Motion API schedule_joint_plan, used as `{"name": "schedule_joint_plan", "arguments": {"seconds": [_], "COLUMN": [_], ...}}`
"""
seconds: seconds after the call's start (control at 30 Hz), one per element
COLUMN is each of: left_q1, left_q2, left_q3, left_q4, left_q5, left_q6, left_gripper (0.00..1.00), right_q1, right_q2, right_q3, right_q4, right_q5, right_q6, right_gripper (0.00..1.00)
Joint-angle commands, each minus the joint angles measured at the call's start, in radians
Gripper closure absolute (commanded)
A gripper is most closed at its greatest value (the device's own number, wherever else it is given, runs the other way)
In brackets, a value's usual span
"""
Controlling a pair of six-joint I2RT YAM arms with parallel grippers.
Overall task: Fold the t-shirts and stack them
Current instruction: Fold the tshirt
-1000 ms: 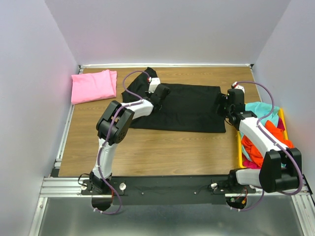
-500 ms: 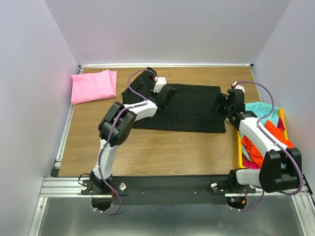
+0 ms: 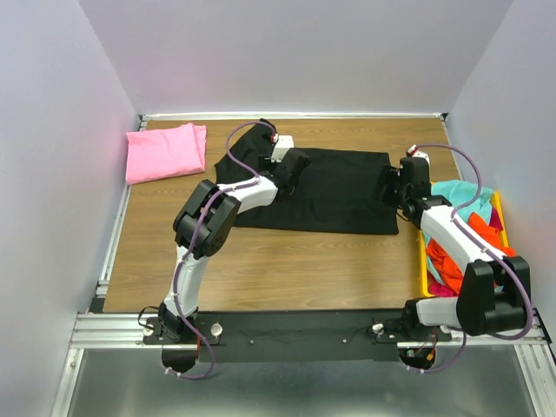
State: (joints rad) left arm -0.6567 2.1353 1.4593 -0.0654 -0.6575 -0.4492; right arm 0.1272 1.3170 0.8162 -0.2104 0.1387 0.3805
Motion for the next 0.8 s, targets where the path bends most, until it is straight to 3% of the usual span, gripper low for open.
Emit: {"name": "schedule_joint_plan", "arguments": {"seconds": [0.0, 0.13, 0.37, 0.77], "left_q1": [-0.003, 0.0, 0.015, 0.042], "left_q2": [-0.07, -0.17, -0.336, -0.314], "left_q3": [0.013, -0.092, -0.356, -0.576], "left_q4": [0.022, 0.084, 0.251, 0.43], "left_q5": [-0.01, 0.012, 0.076, 0.142], "left_q6": [-0.008, -0.019, -0.104, -0.134], "left_gripper": [0.13, 0.08, 0.07, 0.07], "right_q1": [0.021, 0.071, 0.158, 0.233], "right_q2": [0.013, 0.021, 0.132, 0.281], "right_q3": [0.011, 0.027, 0.07, 0.093], "right_q4": [0.014, 0.014, 0.017, 0.072], "right_q5": [-0.007, -0.005, -0.01, 0.015], "right_q6": [-0.011, -0.011, -0.003, 0.021], "right_gripper": [0.16, 0.16, 0.16, 0.16]}}
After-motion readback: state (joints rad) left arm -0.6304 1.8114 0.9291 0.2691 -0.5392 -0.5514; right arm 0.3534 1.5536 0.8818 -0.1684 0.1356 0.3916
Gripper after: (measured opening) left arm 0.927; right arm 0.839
